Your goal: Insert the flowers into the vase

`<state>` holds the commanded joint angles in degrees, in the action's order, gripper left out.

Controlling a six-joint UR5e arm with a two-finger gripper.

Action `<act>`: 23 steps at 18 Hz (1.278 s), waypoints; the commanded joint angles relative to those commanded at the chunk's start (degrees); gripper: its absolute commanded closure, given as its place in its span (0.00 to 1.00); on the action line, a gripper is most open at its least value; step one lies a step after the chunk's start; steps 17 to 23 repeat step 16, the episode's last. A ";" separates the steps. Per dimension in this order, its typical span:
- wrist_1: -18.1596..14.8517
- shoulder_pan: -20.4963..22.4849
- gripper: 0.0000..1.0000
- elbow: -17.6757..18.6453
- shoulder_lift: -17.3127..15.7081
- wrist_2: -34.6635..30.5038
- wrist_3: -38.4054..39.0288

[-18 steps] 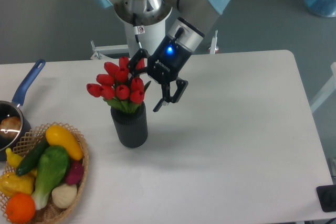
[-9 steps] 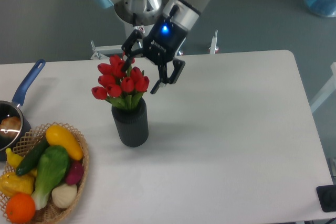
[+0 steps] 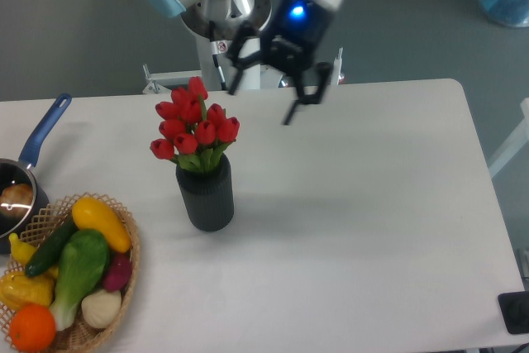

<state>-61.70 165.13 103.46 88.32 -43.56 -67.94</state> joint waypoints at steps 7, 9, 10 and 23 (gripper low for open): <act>4.05 3.00 0.00 -3.35 9.22 -18.02 -17.55; 4.22 2.83 0.00 -5.45 12.48 -24.52 -20.73; 4.66 2.83 0.00 -6.68 14.06 -26.90 -21.61; 5.80 4.06 0.00 -10.55 21.81 -31.05 -29.53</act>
